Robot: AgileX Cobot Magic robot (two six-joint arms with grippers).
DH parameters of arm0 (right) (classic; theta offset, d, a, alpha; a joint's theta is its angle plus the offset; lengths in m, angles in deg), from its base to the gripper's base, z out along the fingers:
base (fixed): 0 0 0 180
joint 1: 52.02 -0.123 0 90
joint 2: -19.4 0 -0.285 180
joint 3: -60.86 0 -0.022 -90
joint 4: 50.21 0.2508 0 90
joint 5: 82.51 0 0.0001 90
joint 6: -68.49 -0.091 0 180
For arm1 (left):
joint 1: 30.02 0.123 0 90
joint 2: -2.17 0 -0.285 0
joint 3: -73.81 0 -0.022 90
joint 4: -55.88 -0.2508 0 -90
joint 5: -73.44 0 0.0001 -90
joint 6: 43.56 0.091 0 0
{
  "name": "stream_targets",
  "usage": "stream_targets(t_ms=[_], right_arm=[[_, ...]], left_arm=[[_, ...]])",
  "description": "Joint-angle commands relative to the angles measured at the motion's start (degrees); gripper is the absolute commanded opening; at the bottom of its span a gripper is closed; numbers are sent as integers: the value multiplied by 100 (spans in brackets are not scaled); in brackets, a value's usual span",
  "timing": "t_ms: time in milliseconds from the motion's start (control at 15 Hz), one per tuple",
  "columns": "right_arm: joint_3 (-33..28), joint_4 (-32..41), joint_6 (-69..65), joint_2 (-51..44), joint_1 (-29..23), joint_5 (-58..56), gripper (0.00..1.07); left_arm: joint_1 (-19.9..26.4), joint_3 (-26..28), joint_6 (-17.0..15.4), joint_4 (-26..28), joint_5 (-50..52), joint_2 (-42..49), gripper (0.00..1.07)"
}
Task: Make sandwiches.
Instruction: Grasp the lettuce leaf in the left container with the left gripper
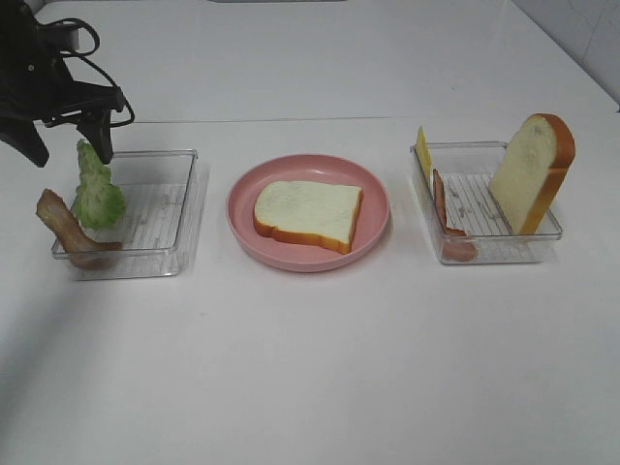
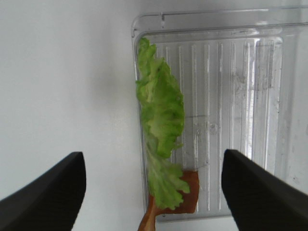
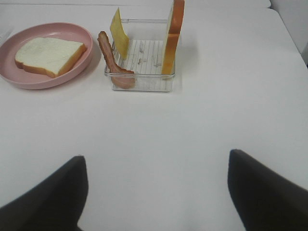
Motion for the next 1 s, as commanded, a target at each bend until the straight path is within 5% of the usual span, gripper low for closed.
stream_targets(t_ms=[67,667,800,867,1000], right_arm=[[-11,-17,11,-52,34,74,76],[-11,-17,11,-52,34,74,76],[-11,-17,11,-52,34,74,76],[-11,-17,11,-52,34,74,76],[-11,-17,11,-52,34,74,76]], left_arm=[[-29,-46,23,34,166,-74,74],[-29,-46,23,6,286,-229,55],[-29,-46,23,6,286,-229,43],[-29,-46,23,6,286,-229,25],[-29,-46,23,6,286,-229,16]])
